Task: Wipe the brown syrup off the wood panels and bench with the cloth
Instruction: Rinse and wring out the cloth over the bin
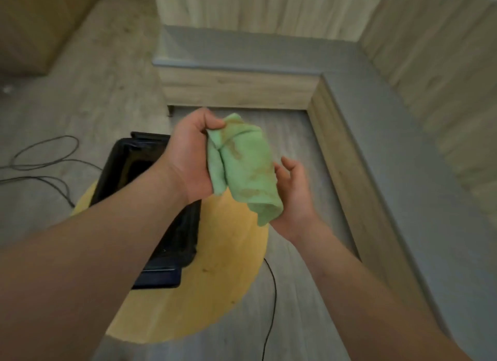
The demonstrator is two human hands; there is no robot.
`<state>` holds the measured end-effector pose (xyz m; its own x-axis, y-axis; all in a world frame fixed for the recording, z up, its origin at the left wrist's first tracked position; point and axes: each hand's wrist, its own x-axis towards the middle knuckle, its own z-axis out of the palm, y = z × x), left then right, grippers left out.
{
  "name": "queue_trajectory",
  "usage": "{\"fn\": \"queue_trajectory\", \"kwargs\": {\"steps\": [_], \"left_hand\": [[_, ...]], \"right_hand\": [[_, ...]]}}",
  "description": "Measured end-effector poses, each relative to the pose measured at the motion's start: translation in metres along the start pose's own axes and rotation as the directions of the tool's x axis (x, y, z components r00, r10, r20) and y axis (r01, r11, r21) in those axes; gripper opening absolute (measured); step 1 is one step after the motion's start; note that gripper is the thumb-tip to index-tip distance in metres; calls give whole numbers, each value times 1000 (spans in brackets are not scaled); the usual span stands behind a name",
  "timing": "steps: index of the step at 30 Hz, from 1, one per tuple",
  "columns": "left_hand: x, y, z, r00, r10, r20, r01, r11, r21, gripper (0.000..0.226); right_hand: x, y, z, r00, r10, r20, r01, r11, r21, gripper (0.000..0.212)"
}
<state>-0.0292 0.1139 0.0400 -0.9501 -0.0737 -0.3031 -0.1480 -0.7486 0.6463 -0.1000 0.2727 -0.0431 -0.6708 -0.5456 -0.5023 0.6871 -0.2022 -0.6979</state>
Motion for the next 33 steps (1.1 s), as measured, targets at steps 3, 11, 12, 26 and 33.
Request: {"fn": "queue_trajectory", "kwargs": {"steps": [3,11,12,26,33], "left_hand": [[-25,29,-48,995,97,2,-96,987,-127,28],[-64,33,-165,926,99,-364,-68,993,97,36],[-63,26,-181,859,118,-498,0,973,230,32],[-12,-10,-250,792,220,-569,581,16,814,20],[9,-19,-270,680,124,-723,620,429,657,48]], "right_hand": [[13,22,38,995,64,79,-56,993,-105,54],[49,63,122,997,-73,38,82,838,-539,20],[56,69,129,989,-148,2,117,774,-623,16],[131,141,159,997,41,66,73,-203,-976,34],[158,155,154,1000,24,-12,-7,-186,-982,58]]}}
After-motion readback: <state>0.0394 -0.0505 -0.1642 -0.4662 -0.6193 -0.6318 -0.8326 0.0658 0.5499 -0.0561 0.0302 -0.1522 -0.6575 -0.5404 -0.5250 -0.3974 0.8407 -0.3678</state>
